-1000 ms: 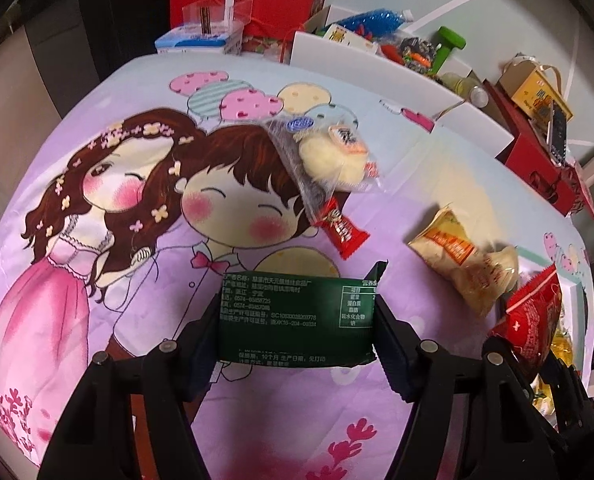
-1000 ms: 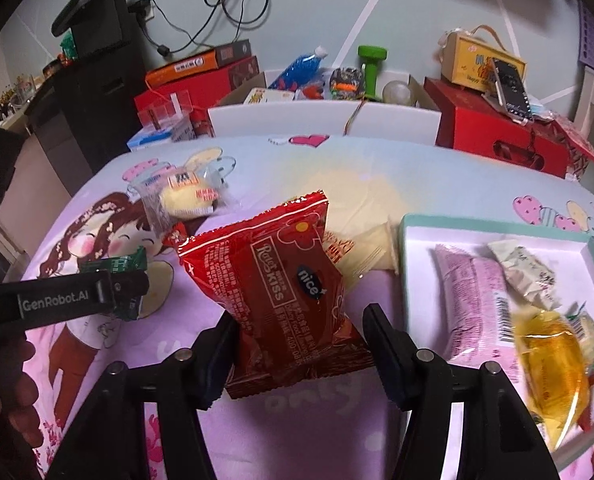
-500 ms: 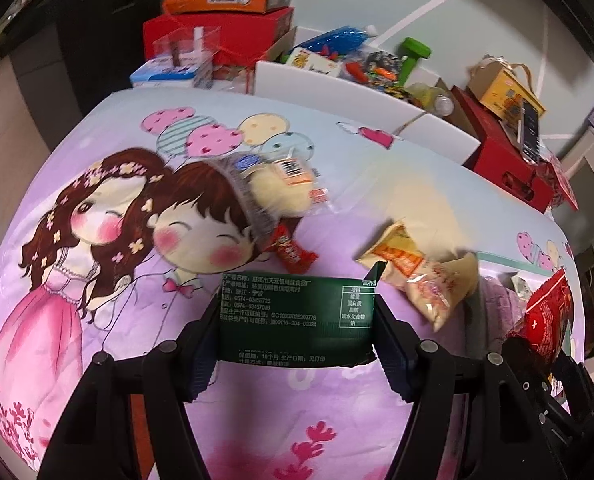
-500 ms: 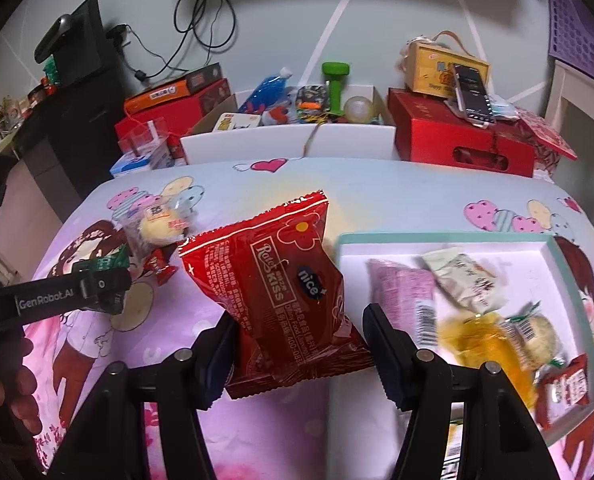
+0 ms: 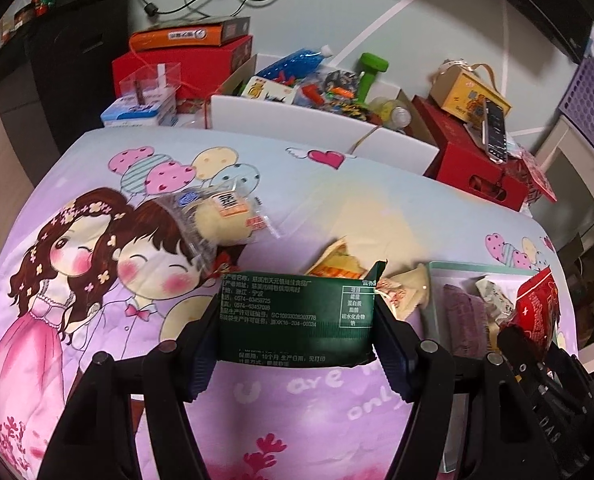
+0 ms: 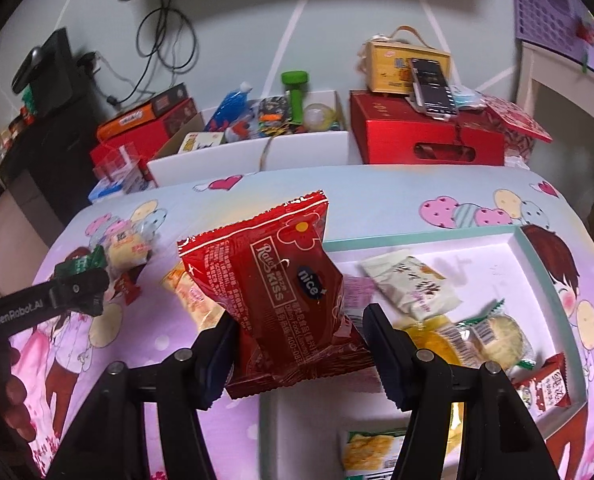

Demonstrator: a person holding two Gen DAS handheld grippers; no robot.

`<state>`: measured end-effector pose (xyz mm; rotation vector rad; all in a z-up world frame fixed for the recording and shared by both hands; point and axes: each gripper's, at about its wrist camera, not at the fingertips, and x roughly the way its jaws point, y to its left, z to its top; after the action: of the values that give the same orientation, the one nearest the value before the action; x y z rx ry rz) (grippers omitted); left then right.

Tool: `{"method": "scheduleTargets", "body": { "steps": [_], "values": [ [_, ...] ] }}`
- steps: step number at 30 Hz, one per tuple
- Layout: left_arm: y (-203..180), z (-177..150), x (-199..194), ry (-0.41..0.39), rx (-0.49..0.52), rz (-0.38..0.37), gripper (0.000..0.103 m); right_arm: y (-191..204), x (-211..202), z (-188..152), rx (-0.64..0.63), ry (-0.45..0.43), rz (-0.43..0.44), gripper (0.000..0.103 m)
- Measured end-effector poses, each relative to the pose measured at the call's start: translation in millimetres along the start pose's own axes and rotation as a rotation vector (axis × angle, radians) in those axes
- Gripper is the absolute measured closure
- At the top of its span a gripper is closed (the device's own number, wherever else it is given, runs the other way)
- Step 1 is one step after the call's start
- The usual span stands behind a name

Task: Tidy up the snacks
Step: 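Lift both held packets and carry them toward the white tray, then open both tools over the tray to drop the green and red packets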

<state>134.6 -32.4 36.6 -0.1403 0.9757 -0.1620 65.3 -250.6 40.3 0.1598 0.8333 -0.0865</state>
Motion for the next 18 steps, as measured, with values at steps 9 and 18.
{"method": "scheduleTargets", "body": {
  "steps": [9, 18],
  "values": [
    [-35, -1, -6, -0.049, 0.069, -0.034, 0.033, -51, -12, 7, 0.113, -0.031, -0.063, 0.038],
    [-95, -9, 0, -0.060, 0.226, -0.073, 0.033, -112, -21, 6, 0.241, -0.045, -0.146, 0.038]
  ]
}}
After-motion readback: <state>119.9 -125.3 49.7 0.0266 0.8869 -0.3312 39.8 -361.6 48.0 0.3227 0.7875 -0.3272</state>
